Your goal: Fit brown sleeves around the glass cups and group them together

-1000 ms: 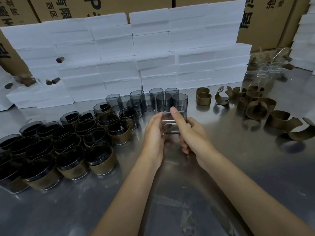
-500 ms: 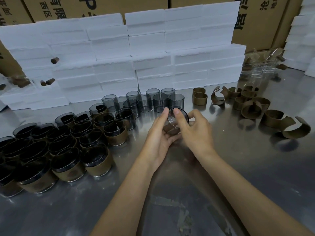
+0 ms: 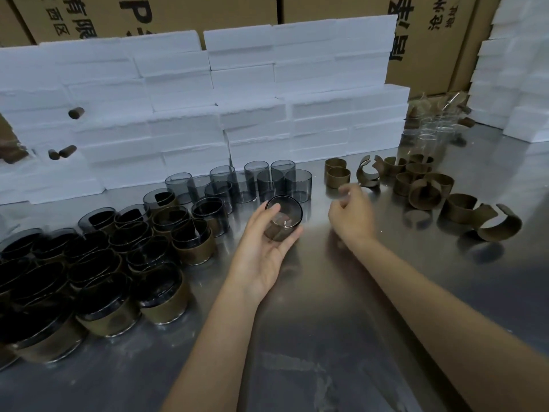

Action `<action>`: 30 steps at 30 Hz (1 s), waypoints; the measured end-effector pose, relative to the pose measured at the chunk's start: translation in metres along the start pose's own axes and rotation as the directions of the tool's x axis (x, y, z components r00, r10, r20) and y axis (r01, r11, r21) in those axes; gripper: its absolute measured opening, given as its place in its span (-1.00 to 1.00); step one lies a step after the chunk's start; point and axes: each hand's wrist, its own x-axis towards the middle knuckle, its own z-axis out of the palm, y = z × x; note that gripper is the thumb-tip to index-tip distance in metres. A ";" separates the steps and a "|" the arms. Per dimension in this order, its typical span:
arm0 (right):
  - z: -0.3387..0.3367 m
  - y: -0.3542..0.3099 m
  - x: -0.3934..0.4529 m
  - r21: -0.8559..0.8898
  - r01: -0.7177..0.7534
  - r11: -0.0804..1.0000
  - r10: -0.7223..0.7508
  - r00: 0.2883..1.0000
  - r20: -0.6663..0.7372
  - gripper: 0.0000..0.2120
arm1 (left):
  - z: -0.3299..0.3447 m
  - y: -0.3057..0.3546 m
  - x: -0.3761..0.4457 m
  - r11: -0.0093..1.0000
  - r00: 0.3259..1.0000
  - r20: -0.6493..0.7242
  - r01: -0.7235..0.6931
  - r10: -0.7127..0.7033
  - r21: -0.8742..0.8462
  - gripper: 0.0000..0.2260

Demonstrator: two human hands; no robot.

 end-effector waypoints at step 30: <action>-0.008 -0.045 -0.072 0.313 0.311 0.897 -0.345 0.937 0.059 -0.48 | 0.003 0.002 -0.003 0.967 0.991 0.127 -0.079 0.049 0.241 -0.34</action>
